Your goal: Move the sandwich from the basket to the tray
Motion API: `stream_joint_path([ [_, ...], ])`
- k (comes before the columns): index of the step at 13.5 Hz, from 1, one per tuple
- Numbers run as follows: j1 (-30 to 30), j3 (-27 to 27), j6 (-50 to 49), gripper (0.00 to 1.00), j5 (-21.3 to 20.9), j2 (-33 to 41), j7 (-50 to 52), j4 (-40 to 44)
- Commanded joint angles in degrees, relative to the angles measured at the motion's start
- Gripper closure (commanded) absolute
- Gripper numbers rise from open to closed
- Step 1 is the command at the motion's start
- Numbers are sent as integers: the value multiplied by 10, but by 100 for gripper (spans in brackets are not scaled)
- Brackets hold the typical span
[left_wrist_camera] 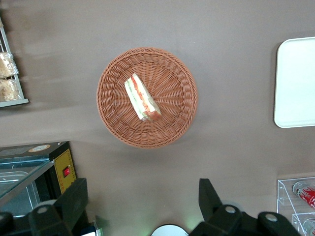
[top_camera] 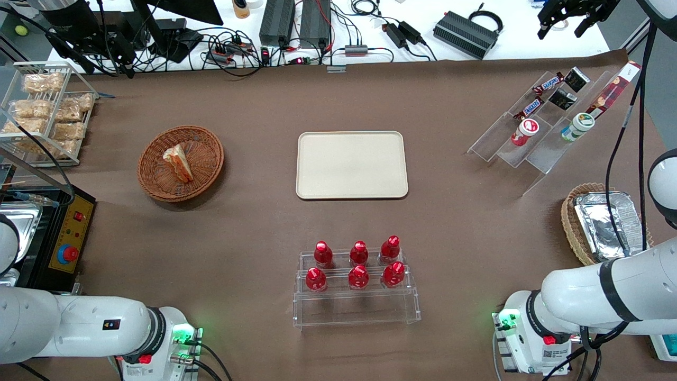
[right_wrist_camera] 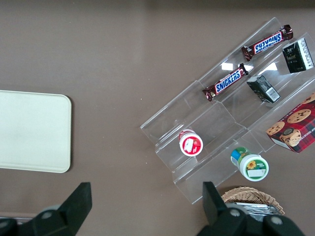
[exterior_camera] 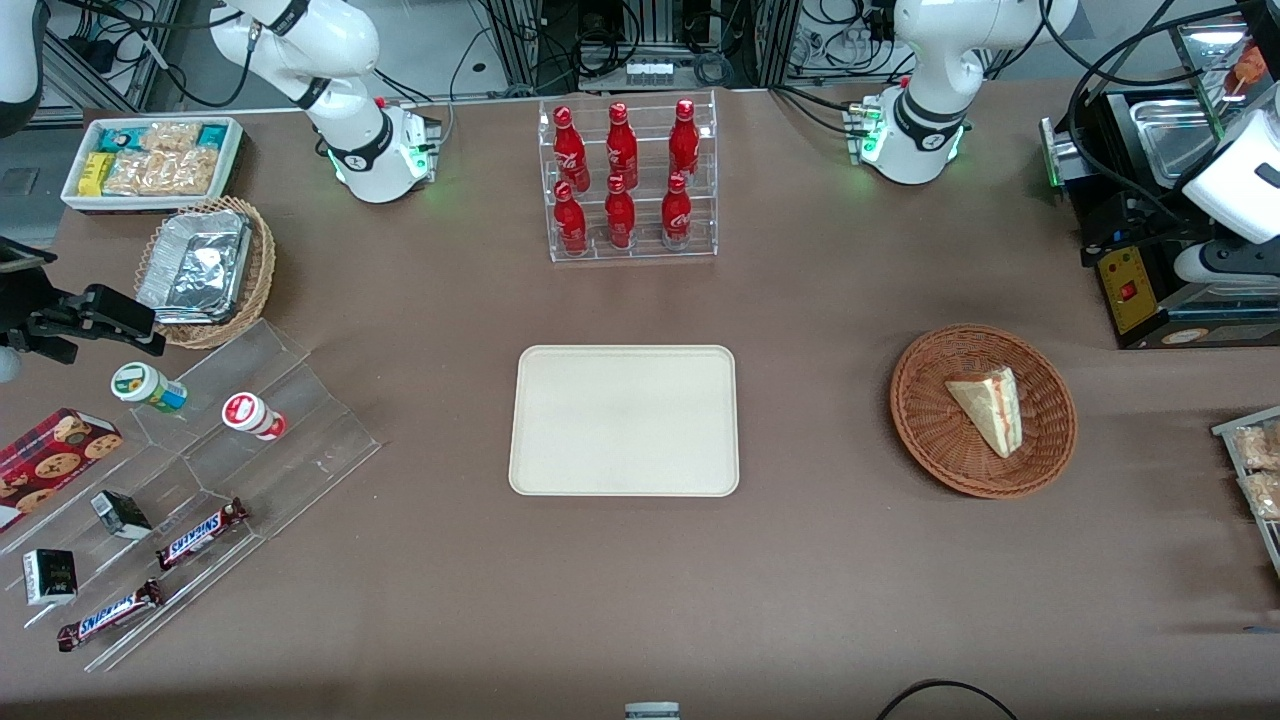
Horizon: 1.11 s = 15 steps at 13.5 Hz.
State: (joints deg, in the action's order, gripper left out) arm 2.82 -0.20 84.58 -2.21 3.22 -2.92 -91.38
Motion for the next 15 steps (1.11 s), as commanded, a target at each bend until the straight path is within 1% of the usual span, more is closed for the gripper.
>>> stream_joint_path([
  [1, 9, 3, -16, 0, -3, -6, -8, 17],
  [5, -1, 13, -15, 0, -3, -23, -6, 12],
  [8, -17, 24, -3, 0, -3, -81, 26, 9],
  [9, -31, 25, 13, 0, -3, -94, 43, 2],
  [11, -41, 25, 77, 0, 4, -100, 70, -48],
  [13, -50, 26, 144, 0, 10, -100, 126, -97],
  [15, -56, 27, 185, 0, 19, -111, 189, -128],
])
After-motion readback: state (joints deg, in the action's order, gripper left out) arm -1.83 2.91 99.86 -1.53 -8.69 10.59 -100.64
